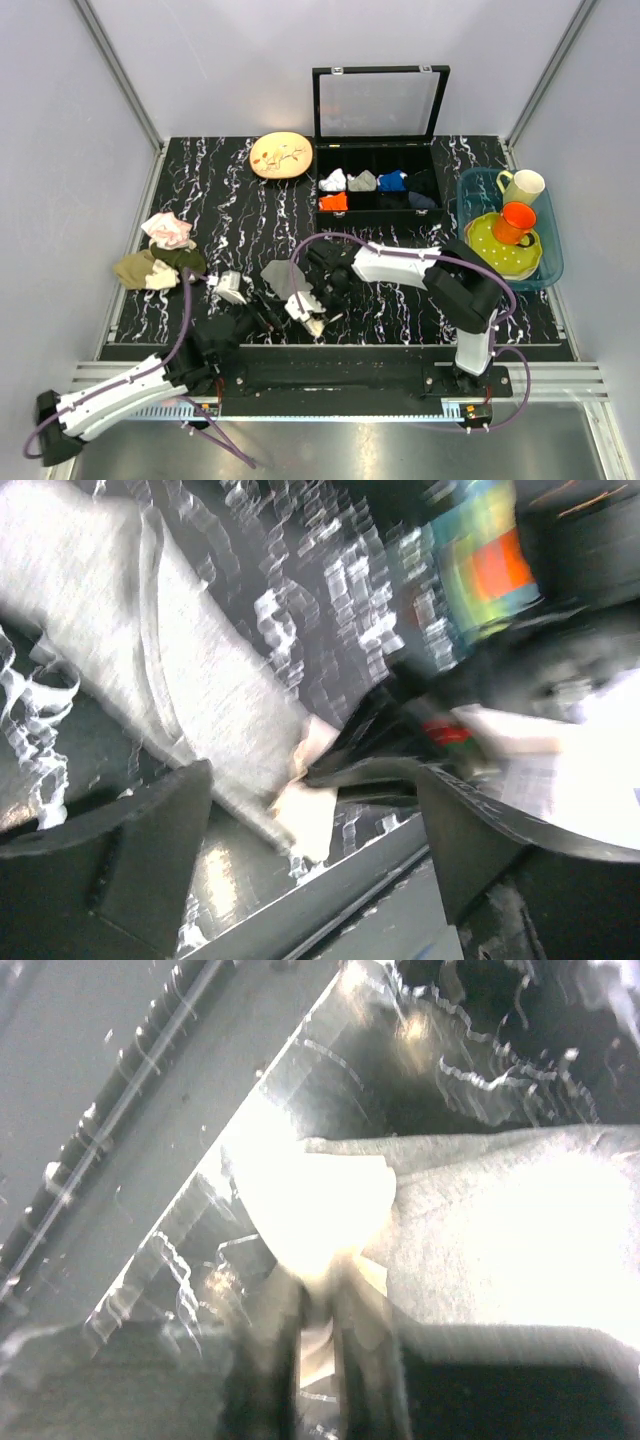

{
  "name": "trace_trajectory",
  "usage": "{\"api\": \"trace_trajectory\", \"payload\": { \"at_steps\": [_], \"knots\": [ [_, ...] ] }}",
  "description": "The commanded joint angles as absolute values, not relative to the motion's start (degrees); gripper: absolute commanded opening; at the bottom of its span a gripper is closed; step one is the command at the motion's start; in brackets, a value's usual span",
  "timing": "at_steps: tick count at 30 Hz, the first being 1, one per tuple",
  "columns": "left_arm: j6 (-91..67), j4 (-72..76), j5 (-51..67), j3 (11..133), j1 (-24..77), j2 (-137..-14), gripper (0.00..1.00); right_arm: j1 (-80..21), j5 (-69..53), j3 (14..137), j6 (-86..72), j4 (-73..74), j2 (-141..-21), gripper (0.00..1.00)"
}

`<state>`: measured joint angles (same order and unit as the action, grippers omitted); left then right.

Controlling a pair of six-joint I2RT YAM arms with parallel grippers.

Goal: Roll the underwear
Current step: Roll the underwear to the center of the board.

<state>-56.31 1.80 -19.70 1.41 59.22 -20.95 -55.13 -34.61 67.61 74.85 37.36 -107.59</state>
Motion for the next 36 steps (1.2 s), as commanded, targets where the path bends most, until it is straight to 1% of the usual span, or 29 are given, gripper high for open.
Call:
{"api": "trace_trajectory", "payload": {
  "at_steps": [1, 2, 3, 4, 5, 8, 9, 12, 14, 18, 22, 25, 28, 29, 30, 32, 35, 36],
  "knots": [
    [-52.1, -21.6, -29.9, 3.1, 59.1, 2.2, 0.89, -52.7, -35.2, 67.8, 70.3, 50.9, -111.2, 0.08],
    [-50.7, -21.8, -29.4, 1.9, 59.2, 8.4, 0.92, -52.1, -36.0, 68.0, 70.1, 51.8, -111.4, 0.08],
    [-50.9, -22.5, -29.4, 1.6, 59.1, 9.2, 0.99, -51.3, -37.2, 68.3, 70.7, 53.2, -110.8, 0.08],
    [-50.5, -21.3, -28.7, 1.8, 59.1, 7.9, 0.99, -51.1, -39.1, 68.6, 69.6, 53.2, -110.5, 0.08],
    [-48.2, -19.7, -27.8, 2.3, 59.1, 3.0, 0.99, -51.0, -39.5, 69.6, 68.8, 53.7, -110.4, 0.08],
    [-43.6, -15.0, -25.8, 5.8, 59.1, -6.5, 0.99, -50.5, -39.9, 71.6, 66.9, 55.5, -111.0, 0.08],
    [-42.1, -13.9, -25.4, 7.0, 59.1, -12.5, 0.99, -50.5, -39.5, 72.3, 65.7, 56.3, -111.4, 0.08],
    [-36.2, -12.8, -24.9, 13.0, 59.1, -21.3, 0.99, -49.9, -37.0, 75.3, 61.5, 58.3, -113.5, 0.08],
    [-33.2, -11.8, -24.8, 14.4, 59.1, -23.8, 0.99, -48.4, -36.8, 76.7, 59.9, 59.2, -114.4, 0.08],
    [-31.0, -7.8, -22.4, 13.4, 59.1, -24.9, 0.99, -45.1, -37.5, 77.2, 56.9, 61.2, -115.9, 0.08],
    [-26.8, 1.6, -13.0, 6.9, 59.1, -20.9, 0.99, -42.6, -39.2, 78.1, 56.3, 64.7, -118.6, 0.09],
    [-23.0, 6.0, -7.1, 5.1, 59.1, -19.4, 0.97, -41.0, -42.5, 81.7, 58.0, 70.8, -122.9, 0.09],
    [-20.3, 11.0, -1.4, 4.2, 59.8, -22.2, 0.92, -40.5, -45.4, 86.4, 59.8, 75.9, -126.8, 0.09],
    [-19.9, 12.4, -0.4, 4.2, 60.7, -25.1, 0.91, -40.5, -46.3, 87.4, 60.9, 78.0, -128.6, 0.09],
    [-19.3, 14.2, -0.3, 4.5, 61.3, -27.1, 0.88, -40.6, -47.9, 88.3, 61.3, 79.1, -129.5, 0.09],
    [-17.1, 15.4, -0.3, 6.0, 64.1, -30.7, 0.86, -40.5, -49.1, 91.7, 62.0, 82.1, -132.1, 0.09],
    [-12.4, 16.4, -4.3, 8.3, 69.8, -38.9, 0.86, -40.6, -49.9, 96.1, 62.2, 85.2, -136.0, 0.1],
    [-10.9, 15.7, -6.6, 11.0, 70.7, -42.9, 0.86, -40.7, -49.7, 96.8, 62.2, 85.7, -136.7, 0.1]
  ]
}}
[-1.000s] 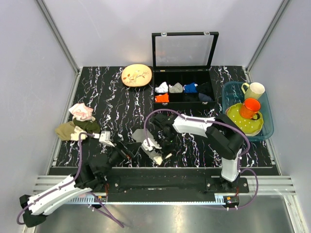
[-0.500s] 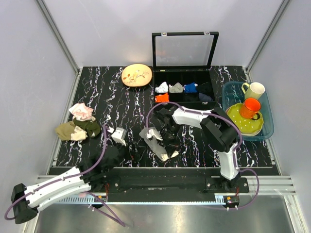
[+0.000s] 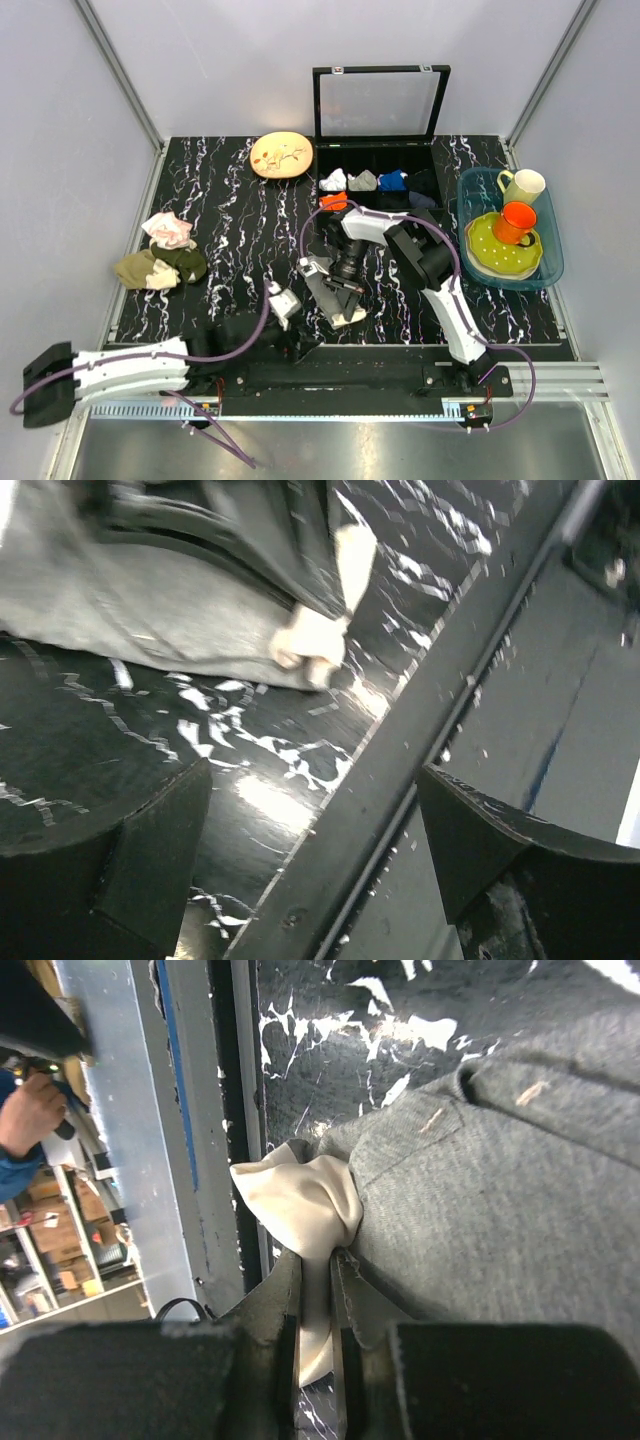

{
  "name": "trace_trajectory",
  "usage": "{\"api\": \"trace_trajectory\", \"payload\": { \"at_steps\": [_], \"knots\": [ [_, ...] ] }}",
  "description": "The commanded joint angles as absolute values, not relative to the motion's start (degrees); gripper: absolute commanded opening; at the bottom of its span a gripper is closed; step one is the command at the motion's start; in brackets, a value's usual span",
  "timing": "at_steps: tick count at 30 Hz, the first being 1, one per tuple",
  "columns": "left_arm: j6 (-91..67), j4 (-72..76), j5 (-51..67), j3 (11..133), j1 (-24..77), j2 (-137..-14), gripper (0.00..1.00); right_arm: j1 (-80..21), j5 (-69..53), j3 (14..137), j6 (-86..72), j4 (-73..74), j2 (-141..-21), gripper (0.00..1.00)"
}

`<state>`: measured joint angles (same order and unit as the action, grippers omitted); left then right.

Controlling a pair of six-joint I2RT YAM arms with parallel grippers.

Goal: Roll the underwear
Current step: Roll the underwear to the center of the board.

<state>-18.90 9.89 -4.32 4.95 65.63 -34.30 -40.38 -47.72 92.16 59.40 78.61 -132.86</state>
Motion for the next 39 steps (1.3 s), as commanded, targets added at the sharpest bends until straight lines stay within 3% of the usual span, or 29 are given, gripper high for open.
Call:
{"api": "trace_trajectory", "payload": {
  "at_steps": [1, 13, 17, 27, 30, 31, 32, 33, 39],
  "knots": [
    [-7.9, 14.9, -7.5, 12.5, 71.5, -45.4, 0.86, -40.7, -49.7, 98.3, 62.2, 86.0, -137.9, 0.1],
    [2.6, 13.5, -12.4, 26.2, 74.2, -70.2, 0.79, -40.6, -49.5, 101.5, 61.6, 87.1, -140.1, 0.12],
    [2.7, 11.1, -15.7, 28.2, 74.3, -74.1, 0.69, -40.6, -49.1, 101.4, 61.7, 86.8, -139.9, 0.12],
    [1.8, 11.9, -16.6, 29.4, 74.2, -77.7, 0.56, -40.7, -48.7, 100.5, 60.5, 85.3, -139.4, 0.14],
    [0.7, 12.0, -15.3, 29.8, 74.3, -78.7, 0.34, -40.8, -48.7, 100.4, 59.8, 84.5, -138.8, 0.18],
    [0.4, 12.0, -15.0, 29.8, 74.3, -79.4, 0.14, -40.7, -48.9, 100.4, 59.7, 84.1, -138.7, 0.2],
    [0.2, 11.5, -14.9, 29.9, 74.2, -79.7, 0.04, -40.7, -49.0, 100.2, 59.7, 83.9, -138.3, 0.23],
    [-1.5, 11.2, -14.8, 30.1, 74.2, -80.0, 0.0, -40.7, -49.2, 100.0, 59.7, 83.6, -137.5, 0.29],
    [-7.1, 11.2, -14.7, 27.3, 73.5, -78.7, 0.0, -39.5, -49.9, 100.0, 58.5, 81.7, -132.6, 0.37]
  ]
}}
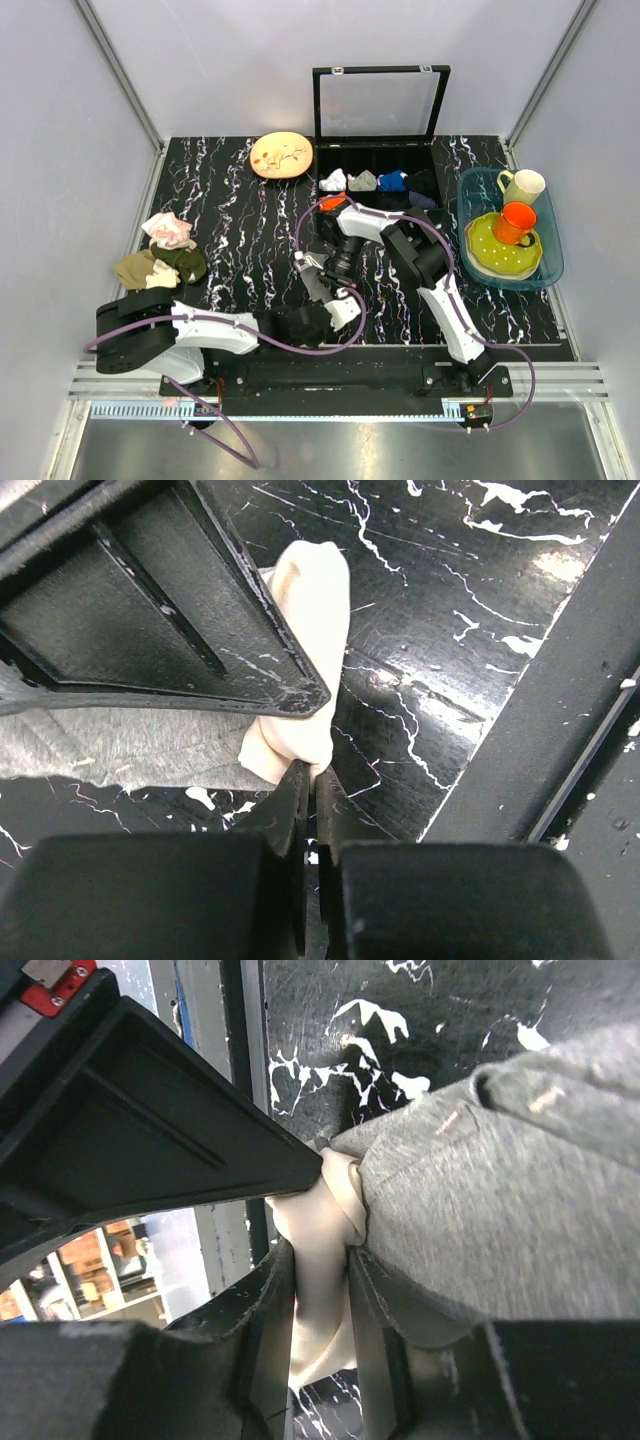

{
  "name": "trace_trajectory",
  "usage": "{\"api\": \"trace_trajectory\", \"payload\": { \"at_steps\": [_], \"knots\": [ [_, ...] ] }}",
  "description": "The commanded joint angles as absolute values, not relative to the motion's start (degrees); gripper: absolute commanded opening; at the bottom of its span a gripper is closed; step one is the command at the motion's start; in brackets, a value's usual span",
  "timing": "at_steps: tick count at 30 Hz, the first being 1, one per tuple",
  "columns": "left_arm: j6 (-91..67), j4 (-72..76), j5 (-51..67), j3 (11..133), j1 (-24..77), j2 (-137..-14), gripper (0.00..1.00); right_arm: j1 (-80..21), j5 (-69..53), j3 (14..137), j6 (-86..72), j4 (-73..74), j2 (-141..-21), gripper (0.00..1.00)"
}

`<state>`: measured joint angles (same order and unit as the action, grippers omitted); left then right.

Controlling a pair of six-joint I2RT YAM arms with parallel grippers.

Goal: Roll the underwear
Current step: Roll the underwear to the center of the board.

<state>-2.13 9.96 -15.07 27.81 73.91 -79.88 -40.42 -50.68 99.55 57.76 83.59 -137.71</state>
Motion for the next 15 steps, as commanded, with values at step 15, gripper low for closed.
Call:
{"api": "trace_trajectory", "payload": {
  "at_steps": [15],
  "knots": [
    [-19.2, 16.7, 7.5, 18.7, 56.7, -72.3, 0.0, -27.9, -49.4, 93.2, 58.3, 74.6, -112.4, 0.42]
  ]
}}
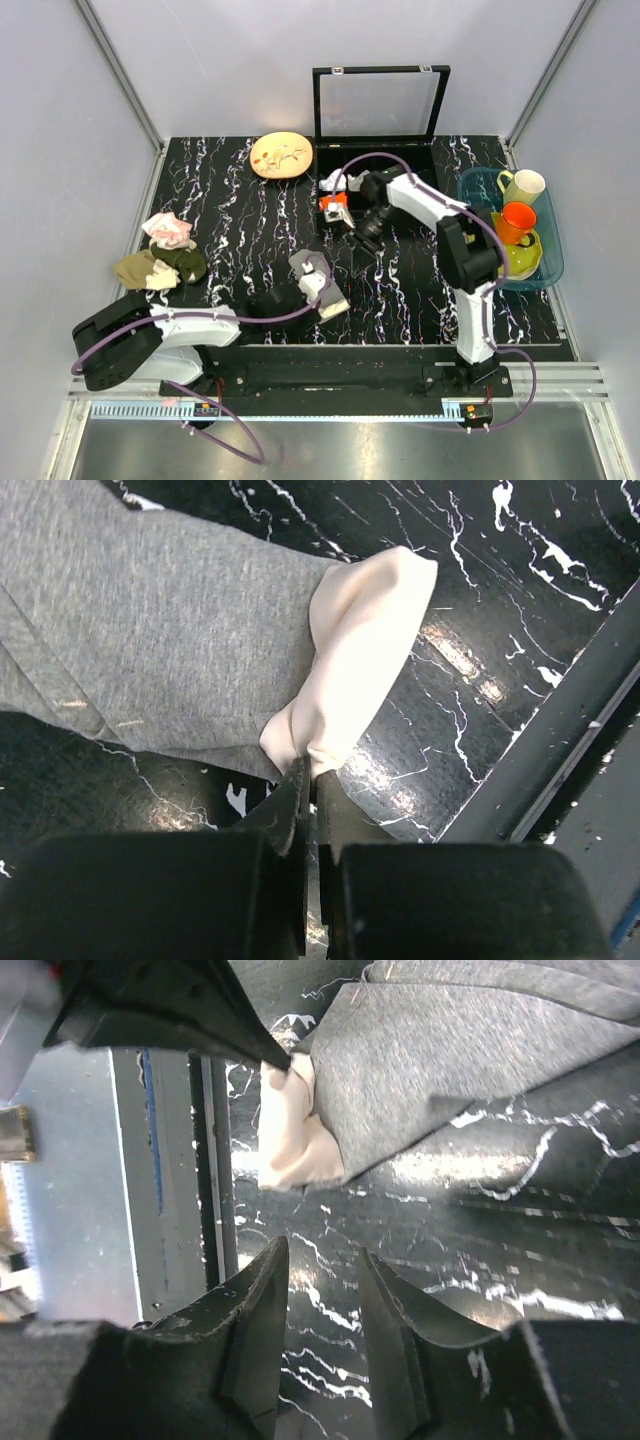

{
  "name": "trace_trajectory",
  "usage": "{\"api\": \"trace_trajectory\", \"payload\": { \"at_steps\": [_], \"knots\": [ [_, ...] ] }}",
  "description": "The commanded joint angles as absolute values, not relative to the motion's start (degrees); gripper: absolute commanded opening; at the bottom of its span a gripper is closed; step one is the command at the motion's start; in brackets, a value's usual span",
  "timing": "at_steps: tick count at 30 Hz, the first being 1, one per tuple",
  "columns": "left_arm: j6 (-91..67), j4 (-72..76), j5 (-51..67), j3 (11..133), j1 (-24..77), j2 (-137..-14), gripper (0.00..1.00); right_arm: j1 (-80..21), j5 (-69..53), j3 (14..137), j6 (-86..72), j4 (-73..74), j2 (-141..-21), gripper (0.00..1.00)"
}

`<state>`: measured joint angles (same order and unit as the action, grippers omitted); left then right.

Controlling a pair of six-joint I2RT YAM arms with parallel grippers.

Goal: Roll the underwear
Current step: Roll the underwear to the center of the board.

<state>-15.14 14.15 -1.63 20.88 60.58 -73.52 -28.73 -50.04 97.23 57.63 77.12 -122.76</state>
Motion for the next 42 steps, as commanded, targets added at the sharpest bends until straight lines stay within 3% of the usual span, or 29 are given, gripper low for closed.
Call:
{"api": "trace_trajectory", "payload": {
  "at_steps": [1, 4, 6, 7, 10, 18, 36, 38, 42],
  "knots": [
    [-19.5, 17.3, 9.0, 18.5, 54.4, -72.4, 0.0, -27.9, -48.9, 91.3, 59.2, 71.1, -110.4, 0.43],
    [-20.6, 16.8, 14.7, 19.1, 50.6, -73.6, 0.0, -28.1, -51.4, 83.0, 65.4, 64.3, -102.2, 0.46],
    [-21.5, 16.5, 17.2, 19.9, 48.9, -74.8, 0.0, -29.0, -52.9, 75.8, 70.1, 59.3, -96.5, 0.52],
    [-21.9, 16.4, 18.4, 21.0, 48.3, -76.5, 0.0, -29.7, -52.8, 73.4, 74.3, 57.3, -94.6, 0.61],
    [-23.1, 13.9, 22.5, 24.1, 45.8, -79.4, 0.0, -36.2, -45.4, 65.3, 77.3, 48.3, -89.4, 0.68],
    [-26.6, 11.7, 27.2, 27.1, 40.7, -85.2, 0.0, -49.4, -34.4, 61.4, 76.8, 36.8, -92.3, 0.63],
    [-29.9, 12.6, 31.2, 28.9, 34.1, -89.5, 0.0, -50.9, -25.6, 59.1, 75.6, 29.0, -99.8, 0.58],
    [-30.1, 12.6, 31.1, 29.4, 33.9, -89.6, 0.04, -50.9, -24.9, 58.5, 75.7, 28.5, -100.5, 0.57],
    [-30.2, 12.7, 30.3, 29.7, 33.6, -88.2, 0.1, -50.9, -23.3, 58.4, 74.9, 27.9, -101.9, 0.45]
  ]
}}
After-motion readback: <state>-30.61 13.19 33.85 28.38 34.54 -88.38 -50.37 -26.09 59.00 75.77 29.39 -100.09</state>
